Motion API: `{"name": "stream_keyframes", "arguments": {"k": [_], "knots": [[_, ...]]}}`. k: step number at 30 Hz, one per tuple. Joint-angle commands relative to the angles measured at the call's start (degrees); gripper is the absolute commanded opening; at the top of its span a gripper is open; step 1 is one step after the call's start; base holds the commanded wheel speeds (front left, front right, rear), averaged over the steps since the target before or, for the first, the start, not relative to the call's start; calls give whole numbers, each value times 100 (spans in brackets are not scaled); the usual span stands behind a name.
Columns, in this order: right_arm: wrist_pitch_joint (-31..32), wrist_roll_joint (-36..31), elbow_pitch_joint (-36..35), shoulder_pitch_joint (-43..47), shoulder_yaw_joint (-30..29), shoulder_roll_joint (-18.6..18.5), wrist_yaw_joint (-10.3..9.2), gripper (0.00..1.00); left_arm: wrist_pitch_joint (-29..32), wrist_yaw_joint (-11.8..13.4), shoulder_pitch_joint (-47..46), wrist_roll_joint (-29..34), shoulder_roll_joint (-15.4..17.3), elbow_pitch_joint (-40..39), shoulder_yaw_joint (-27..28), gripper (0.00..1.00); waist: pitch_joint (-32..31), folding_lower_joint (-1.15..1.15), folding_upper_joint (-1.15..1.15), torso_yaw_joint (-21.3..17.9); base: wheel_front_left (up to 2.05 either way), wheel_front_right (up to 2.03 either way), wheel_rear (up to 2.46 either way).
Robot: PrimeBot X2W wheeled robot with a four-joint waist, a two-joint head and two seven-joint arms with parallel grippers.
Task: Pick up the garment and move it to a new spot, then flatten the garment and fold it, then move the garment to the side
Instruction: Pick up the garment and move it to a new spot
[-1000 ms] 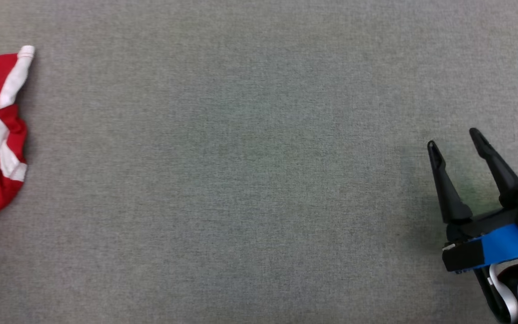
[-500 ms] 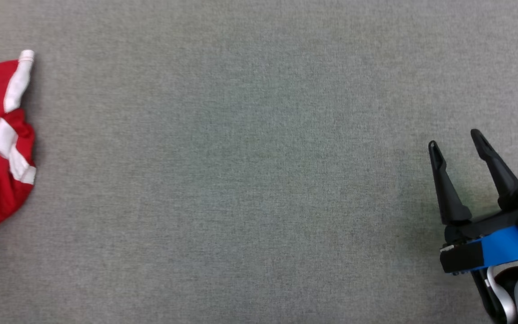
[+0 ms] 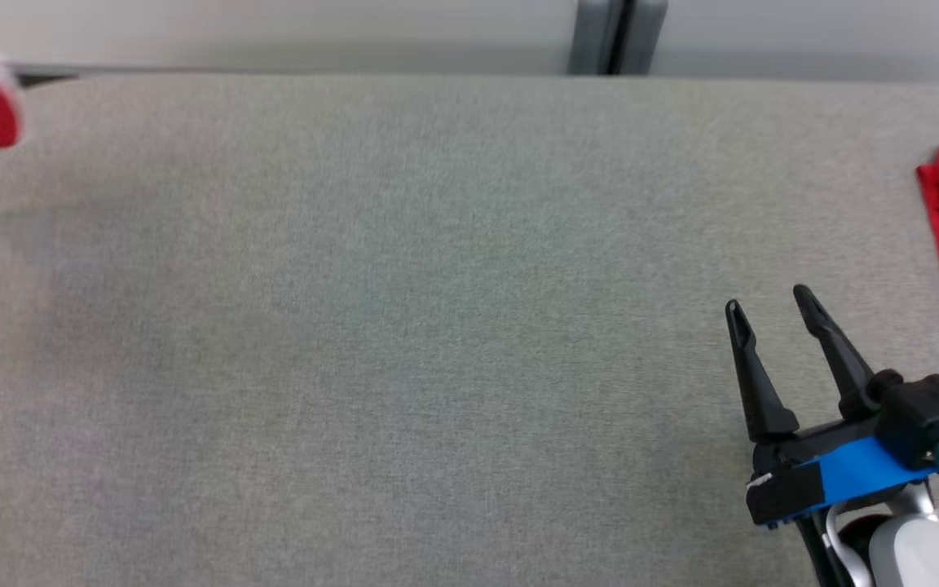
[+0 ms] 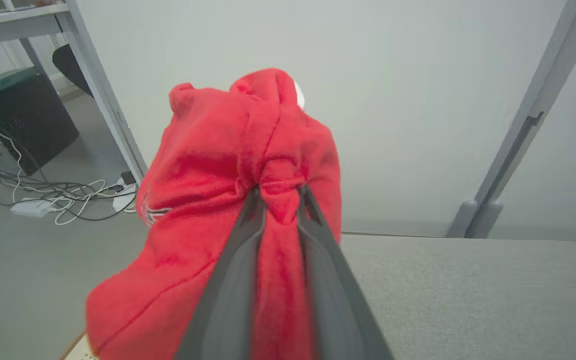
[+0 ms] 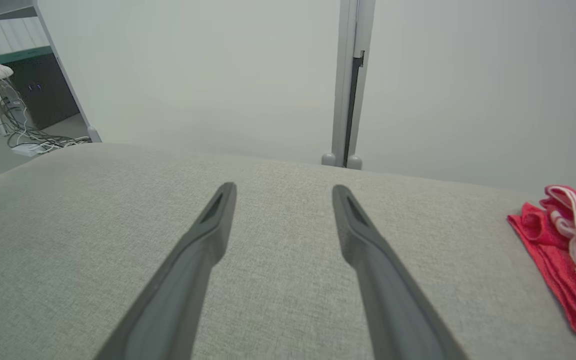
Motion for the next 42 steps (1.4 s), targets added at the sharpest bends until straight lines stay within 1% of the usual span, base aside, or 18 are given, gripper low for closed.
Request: {"name": "stream_keyframes", "arguments": {"k": [1, 6, 11, 13, 15, 17, 21, 25, 27, 30, 32, 33, 34, 35, 37, 38, 39, 42], "knots": [[-47, 28, 58, 121, 6, 66, 1, 100, 113, -34, -165, 55, -25, -290, -153, 0, -349, 1, 1, -255, 0, 0, 0], [-132, 84, 174, 261, -11, 185, 1, 100, 599, -35, -454, 135, -226, -1342, -659, 0, -749, 1, 1, -554, 0, 0, 0], [-168, 90, 197, 325, -30, 261, 1, 100, 937, -82, -603, 146, -504, -2132, -1248, 0, -904, 1, 1, -956, 0, 0, 0], [-180, 109, 176, 321, -13, 281, 1, 100, 1017, -114, -666, 313, -494, -2368, -1589, 0, -875, 1, 1, -1148, 0, 0, 0], [-192, 131, 161, 316, 2, 303, 1, 100, 1021, -127, -654, 342, -620, -2516, -1906, 0, -836, 1, 1, -1338, 0, 0, 0], [-203, 138, 162, 309, 25, 318, 1, 100, 1064, -138, -610, 433, -653, -2554, -2202, 0, -781, 1, 1, -1528, 0, 0, 0], [-255, 198, 161, 249, 31, 341, 1, 100, 887, -164, -449, 527, -849, -2372, -2837, 0, -605, 1, 1, -1888, 0, 0, 0], [-330, 259, 222, 177, 62, 357, 1, 100, 709, -170, -222, 572, -815, -1928, -3522, 0, -418, 1, 1, -2236, 0, 0, 0], [-373, 274, 276, 158, 45, 355, 1, 100, 488, -156, -159, 614, -802, -1638, -3809, 0, -340, 1, 1, -2377, 0, 0, 0], [-443, 318, 347, 137, 58, 362, 1, 100, 96, -157, 60, 690, -909, -1084, -4096, 0, -263, 1, 1, -2547, 0, 0, 0], [-487, 371, 406, 141, 53, 364, 1, 100, -159, -151, 202, 719, -1055, -705, -4195, 0, -237, 1, 1, -2592, 0, 0, 0], [-502, 381, 433, 146, 43, 363, 1, 100, -273, -129, 259, 759, -1138, -526, -4253, 6, -231, 1, 1, -2600, 0, 0, 0], [-523, 387, 452, 148, 40, 363, 1, 100, -390, -95, 305, 798, -1236, -365, -4294, 37, -233, 1, 1, -2600, 0, 0, 0], [-532, 399, 472, 153, 34, 364, 1, 100, -532, -56, 333, 873, -1337, -224, -4348, 100, -238, 1, 1, -2592, 0, 0, 0], [-538, 401, 510, 151, 25, 364, 1, 100, -854, 4, 430, 926, -1556, 37, -4419, 100, -272, 1, 1, -2537, 0, 0, 0], [-538, 401, 510, 151, 25, 364, 1, 100, -854, 4, 430, 926, -1556, 37, -4419, 100, -272, 1, 1, -2537, 0, 0, 0], [-548, 403, 523, 142, 33, 364, 1, 100, -947, 36, 510, 893, -1636, 206, -4432, 100, -296, 1, 1, -2506, 0, 0, 0], [-559, 390, 553, 142, 57, 365, 1, 100, -1458, 148, 595, 816, -1946, 438, -4324, 100, -397, 1, 1, -2363, 0, 0, 0]]}}
